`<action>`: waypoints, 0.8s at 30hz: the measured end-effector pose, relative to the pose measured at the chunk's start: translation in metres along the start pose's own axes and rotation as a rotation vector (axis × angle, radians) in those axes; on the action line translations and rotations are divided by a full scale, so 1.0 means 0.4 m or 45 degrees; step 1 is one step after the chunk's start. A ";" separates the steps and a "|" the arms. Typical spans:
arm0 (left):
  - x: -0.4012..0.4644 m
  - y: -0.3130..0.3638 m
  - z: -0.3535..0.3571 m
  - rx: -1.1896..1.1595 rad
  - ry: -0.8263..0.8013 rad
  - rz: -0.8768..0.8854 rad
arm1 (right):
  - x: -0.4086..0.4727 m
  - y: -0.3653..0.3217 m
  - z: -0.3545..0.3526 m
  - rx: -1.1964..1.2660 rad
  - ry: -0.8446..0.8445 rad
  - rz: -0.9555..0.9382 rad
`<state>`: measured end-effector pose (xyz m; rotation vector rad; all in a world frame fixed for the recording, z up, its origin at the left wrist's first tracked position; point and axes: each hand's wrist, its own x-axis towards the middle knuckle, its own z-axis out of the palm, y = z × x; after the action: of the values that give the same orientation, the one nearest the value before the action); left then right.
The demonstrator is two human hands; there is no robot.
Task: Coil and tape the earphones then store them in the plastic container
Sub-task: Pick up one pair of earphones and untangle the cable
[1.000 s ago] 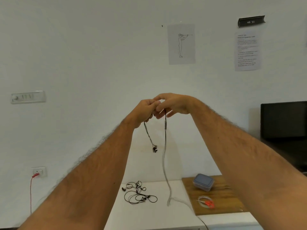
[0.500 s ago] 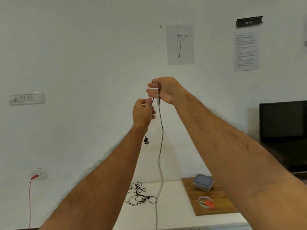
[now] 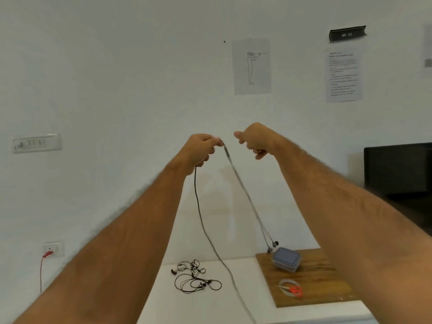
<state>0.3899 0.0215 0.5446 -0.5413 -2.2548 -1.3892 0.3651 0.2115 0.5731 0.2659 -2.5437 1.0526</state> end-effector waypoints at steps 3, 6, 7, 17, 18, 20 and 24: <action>0.013 0.025 0.025 0.208 -0.057 0.034 | -0.006 -0.040 0.014 0.081 0.103 -0.183; 0.010 0.031 0.035 0.211 -0.123 0.072 | -0.036 -0.082 0.017 0.209 -0.242 -0.290; 0.007 0.032 0.032 0.233 -0.136 0.097 | -0.042 -0.086 0.018 0.193 -0.362 -0.294; -0.010 -0.014 -0.048 0.238 -0.209 -0.004 | -0.012 -0.030 -0.004 0.226 -0.010 -0.537; -0.010 -0.023 -0.057 0.188 -0.210 -0.029 | -0.005 -0.019 -0.013 0.249 0.129 -0.547; -0.009 -0.032 -0.070 0.107 -0.194 -0.040 | 0.004 0.003 -0.025 0.131 0.319 -0.528; -0.005 0.005 -0.049 0.128 -0.186 0.027 | -0.019 0.004 0.002 0.064 -0.115 -0.280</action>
<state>0.3956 0.0047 0.5530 -0.6494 -2.4122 -1.2545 0.3713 0.2121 0.5686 0.6045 -2.4982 1.0409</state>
